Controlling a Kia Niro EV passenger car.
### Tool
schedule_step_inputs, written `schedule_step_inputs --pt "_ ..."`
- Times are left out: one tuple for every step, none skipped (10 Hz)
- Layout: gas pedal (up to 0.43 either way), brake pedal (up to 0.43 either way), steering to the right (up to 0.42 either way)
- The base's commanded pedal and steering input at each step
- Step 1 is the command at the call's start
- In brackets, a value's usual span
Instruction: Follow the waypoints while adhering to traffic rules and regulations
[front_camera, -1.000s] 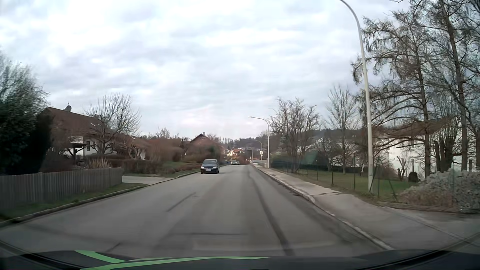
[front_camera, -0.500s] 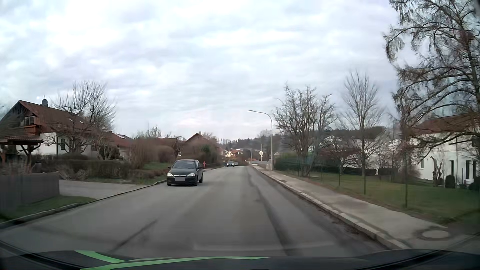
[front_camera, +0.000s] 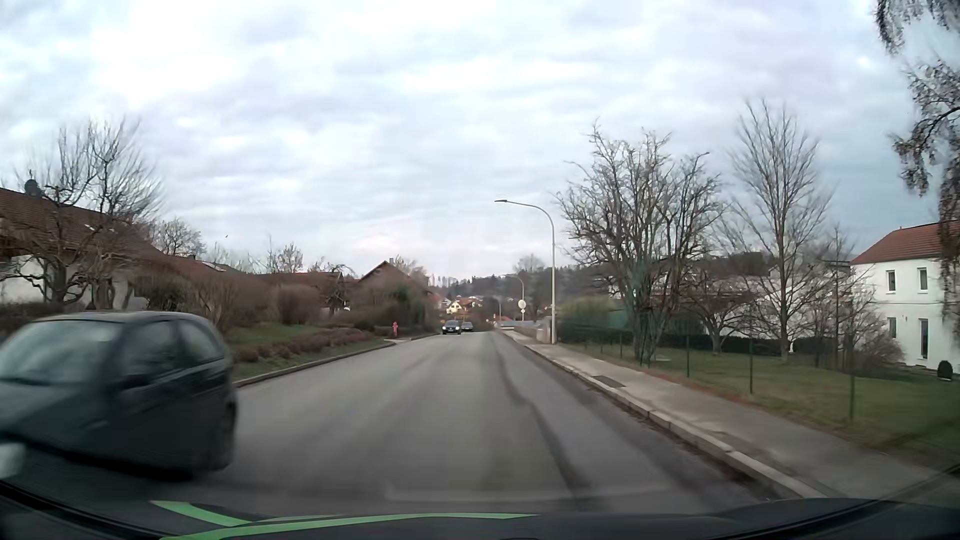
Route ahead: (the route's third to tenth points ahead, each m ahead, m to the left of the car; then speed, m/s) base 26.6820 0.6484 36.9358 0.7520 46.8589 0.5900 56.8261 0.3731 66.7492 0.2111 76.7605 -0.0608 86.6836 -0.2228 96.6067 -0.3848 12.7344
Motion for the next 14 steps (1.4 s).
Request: schedule_step_inputs --pt "0.067 0.0 0.004" --pt "0.067 0.0 0.004" --pt "0.067 0.0 0.004" --pt "0.067 0.0 0.004" --pt "0.067 0.0 0.004" --pt "0.059 0.0 0.003" --pt "0.059 0.0 0.003" --pt "0.059 0.0 0.001" --pt "0.059 0.0 0.0" --pt "0.059 0.0 0.0" --pt "0.059 0.0 0.001" --pt "0.059 0.0 0.001" --pt "0.059 0.0 0.001" --pt "0.059 0.0 0.001"
